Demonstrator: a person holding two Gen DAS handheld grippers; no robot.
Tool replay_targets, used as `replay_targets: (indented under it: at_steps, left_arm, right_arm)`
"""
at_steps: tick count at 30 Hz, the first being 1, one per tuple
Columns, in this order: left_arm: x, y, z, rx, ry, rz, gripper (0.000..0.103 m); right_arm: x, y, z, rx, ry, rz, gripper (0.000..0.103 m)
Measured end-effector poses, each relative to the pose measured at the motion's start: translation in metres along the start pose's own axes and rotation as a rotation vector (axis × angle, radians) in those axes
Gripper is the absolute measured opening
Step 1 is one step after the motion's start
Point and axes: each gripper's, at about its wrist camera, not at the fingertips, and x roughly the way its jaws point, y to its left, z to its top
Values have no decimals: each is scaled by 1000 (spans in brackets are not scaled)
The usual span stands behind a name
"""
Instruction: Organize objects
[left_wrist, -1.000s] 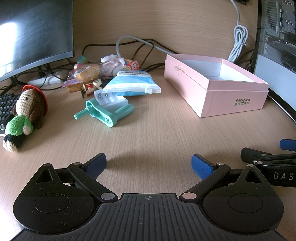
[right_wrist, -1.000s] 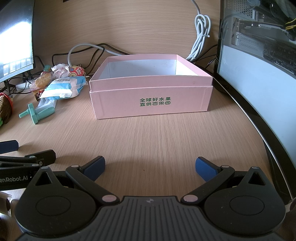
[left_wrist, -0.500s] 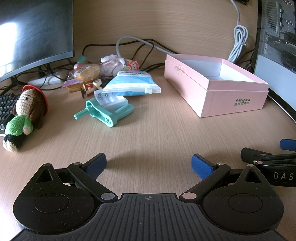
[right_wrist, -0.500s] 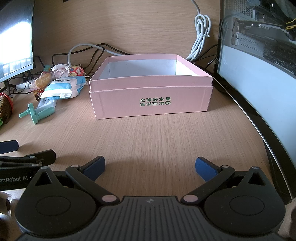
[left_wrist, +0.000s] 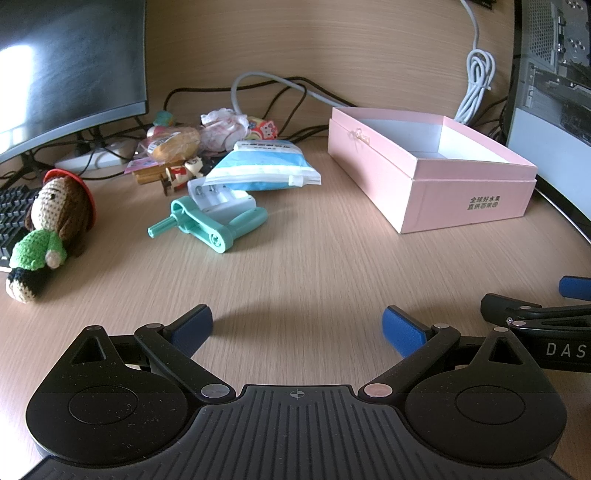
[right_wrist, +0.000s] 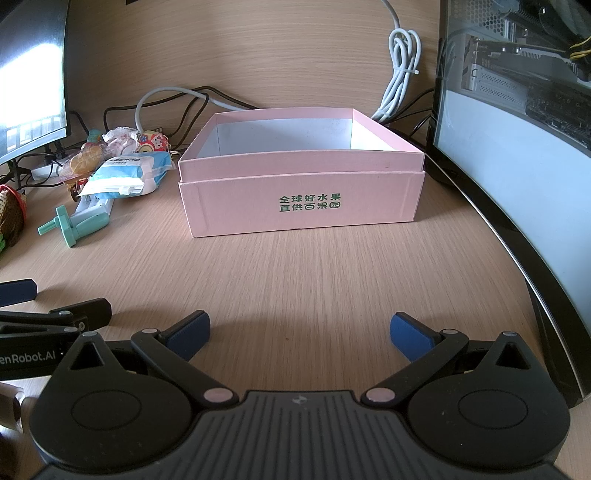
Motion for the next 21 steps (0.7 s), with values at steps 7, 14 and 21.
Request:
replay_targets:
  at_steps: [7,14,21]
  left_arm:
    - [0,0,0,0,0,0,101]
    - [0,0,0,0,-1,0,101]
    - [0,0,0,-5,-4,-5,100]
  right_arm:
    - [0,-1,0,0,0,0,103]
    - [0,0,0,0,0,0,103]
    - [0,0,0,0,0,0,103]
